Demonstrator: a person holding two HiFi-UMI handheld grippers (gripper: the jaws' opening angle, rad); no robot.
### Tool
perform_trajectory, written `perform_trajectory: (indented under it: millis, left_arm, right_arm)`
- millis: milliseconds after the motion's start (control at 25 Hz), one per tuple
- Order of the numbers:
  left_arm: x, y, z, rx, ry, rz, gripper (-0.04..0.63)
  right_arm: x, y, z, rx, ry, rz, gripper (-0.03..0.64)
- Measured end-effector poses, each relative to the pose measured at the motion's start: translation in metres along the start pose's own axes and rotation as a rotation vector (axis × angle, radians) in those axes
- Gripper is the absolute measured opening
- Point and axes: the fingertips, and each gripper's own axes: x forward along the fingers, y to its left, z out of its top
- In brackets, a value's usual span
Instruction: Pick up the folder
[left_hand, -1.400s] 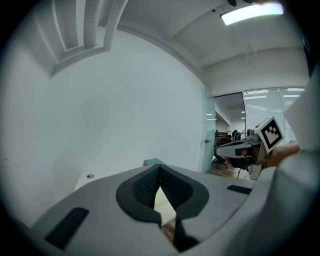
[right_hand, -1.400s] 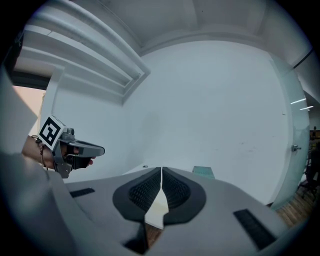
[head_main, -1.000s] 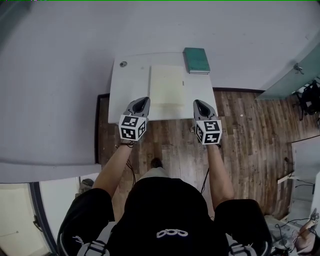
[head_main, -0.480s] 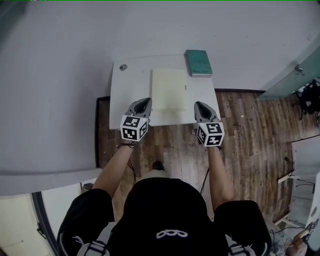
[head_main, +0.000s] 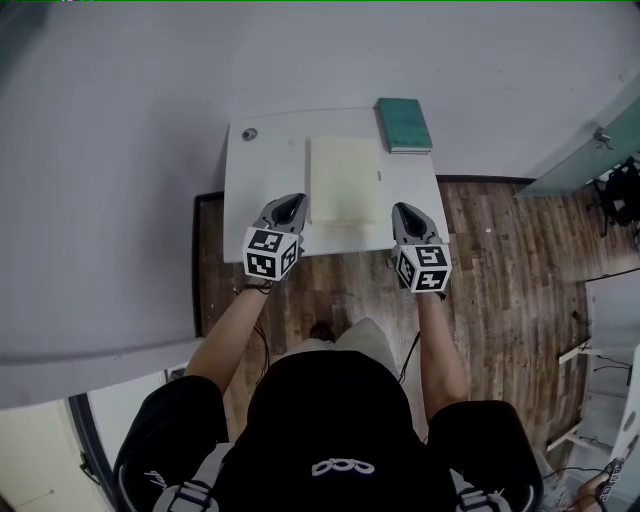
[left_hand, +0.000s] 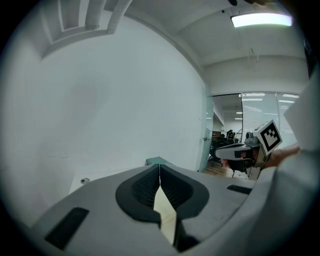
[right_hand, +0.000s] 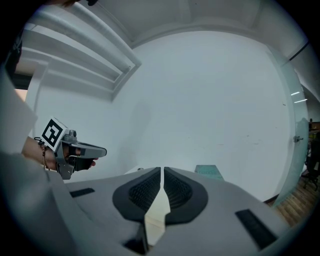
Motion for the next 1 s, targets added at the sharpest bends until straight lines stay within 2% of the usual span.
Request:
perform_trajectory:
  millis: [280,320,360,400,480,640,1000]
  left_arm:
    - [0.017,0.009,-0.011,-0.034,0.024,-0.049,0.032]
    - [0.021,0.010,-0.014,-0.039,0.035,-0.060,0.070]
    - [0.025,0.011,-0.018,-0.045,0.050,-0.071,0.122]
    - [0.031,0.012,-0.022,-0.051,0.067,-0.081,0.160]
    - [0.041,0.017,-0.029,-0.072,0.093,-0.093,0.199]
    - [0.063,0.027,-0.039,-0.102,0.134,-0.107,0.256]
    - [0.103,0.052,-0.057,-0.167,0.191,-0.105,0.270]
  right_arm:
    - [0.027,-0.002,-0.007,0.009,0.021,0.023,0.034]
    - [0.033,-0.002,-0.009,0.016,0.030,0.035,0.065]
    - [0.039,-0.002,-0.011,0.027,0.042,0.052,0.143]
    - [0.046,-0.002,-0.015,0.038,0.058,0.070,0.195]
    - [0.059,-0.004,-0.020,0.047,0.087,0.092,0.223]
    - [0.082,-0.015,-0.025,0.054,0.118,0.103,0.242]
    - [0.125,-0.039,-0.053,0.096,0.213,0.114,0.259]
